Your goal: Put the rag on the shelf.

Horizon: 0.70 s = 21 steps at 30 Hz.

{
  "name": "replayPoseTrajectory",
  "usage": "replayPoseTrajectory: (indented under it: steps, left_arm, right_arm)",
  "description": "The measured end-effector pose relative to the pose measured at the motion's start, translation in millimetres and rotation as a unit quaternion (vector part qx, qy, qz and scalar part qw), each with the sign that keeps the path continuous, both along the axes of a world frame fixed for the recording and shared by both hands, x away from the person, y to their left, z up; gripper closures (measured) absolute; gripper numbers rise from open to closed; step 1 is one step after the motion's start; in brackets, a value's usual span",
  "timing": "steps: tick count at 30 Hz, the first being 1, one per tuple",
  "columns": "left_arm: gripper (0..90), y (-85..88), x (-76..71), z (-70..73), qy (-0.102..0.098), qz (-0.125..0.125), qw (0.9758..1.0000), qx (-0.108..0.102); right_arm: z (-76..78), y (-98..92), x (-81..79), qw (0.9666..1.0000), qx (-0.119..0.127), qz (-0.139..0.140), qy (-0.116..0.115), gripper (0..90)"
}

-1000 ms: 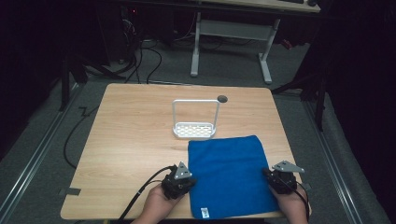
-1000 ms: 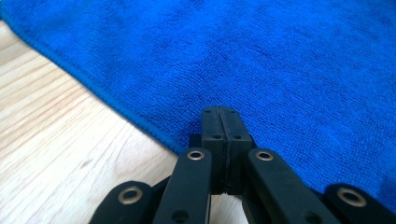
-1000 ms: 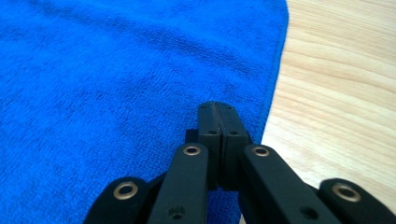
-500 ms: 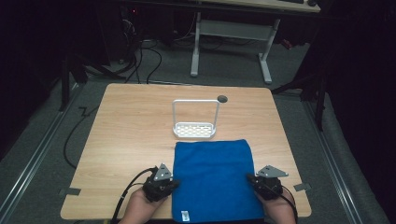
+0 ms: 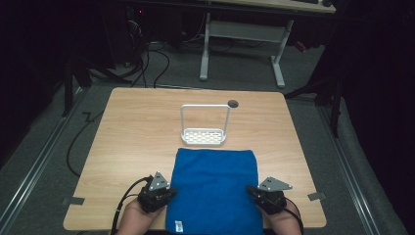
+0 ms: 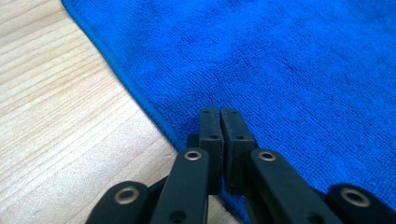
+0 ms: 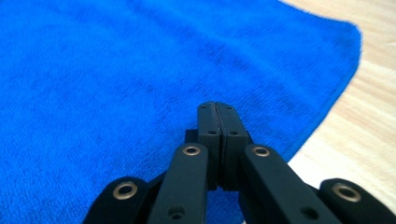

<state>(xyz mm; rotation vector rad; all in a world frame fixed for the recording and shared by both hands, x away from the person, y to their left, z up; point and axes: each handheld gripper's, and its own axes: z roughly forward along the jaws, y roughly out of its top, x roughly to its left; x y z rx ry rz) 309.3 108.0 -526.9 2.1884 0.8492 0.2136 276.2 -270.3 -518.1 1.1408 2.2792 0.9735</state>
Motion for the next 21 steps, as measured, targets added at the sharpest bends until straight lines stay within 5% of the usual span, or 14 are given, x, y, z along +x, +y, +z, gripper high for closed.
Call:
replayPoseTrajectory:
  steps: [4, 7, 9, 12, 17, 21]
  left_arm:
    - [84.3, -2.4, -0.7, 1.4, -0.006, -0.005, 1.0, 0.003]
    - [78.6, -5.2, 2.3, 3.8, -0.02, -0.002, 0.9997, -0.017]
    - [77.1, -11.4, 15.4, 7.5, -0.039, 0.01, 0.9988, -0.029]
    - [76.9, -15.7, 25.7, 8.7, -0.041, 0.017, 0.9983, -0.038]
    - [77.2, -25.0, 36.9, -2.5, -0.026, 0.013, 0.9996, -0.005]
    - [77.9, -22.0, 33.6, -3.5, -0.027, 0.015, 0.9995, -0.006]
  right_arm:
    - [0.4, -3.5, 1.0, 1.0, 0.001, -0.008, 0.0, 90.0]
    - [-0.8, -6.3, 3.2, 0.9999, -0.005, -0.013, -0.001, 90.0]
    - [-0.4, -9.3, 7.4, 0.9996, -0.008, -0.027, -0.009, 90.0]
    - [-0.8, -11.5, 11.5, 0.9993, -0.006, -0.036, -0.009, 90.0]
    - [-5.3, -12.8, 18.7, 0.9987, -0.023, -0.046, -0.005, 90.0]
    - [-8.1, -11.3, 25.5, 0.9982, -0.033, -0.05, -0.002, 90.0]
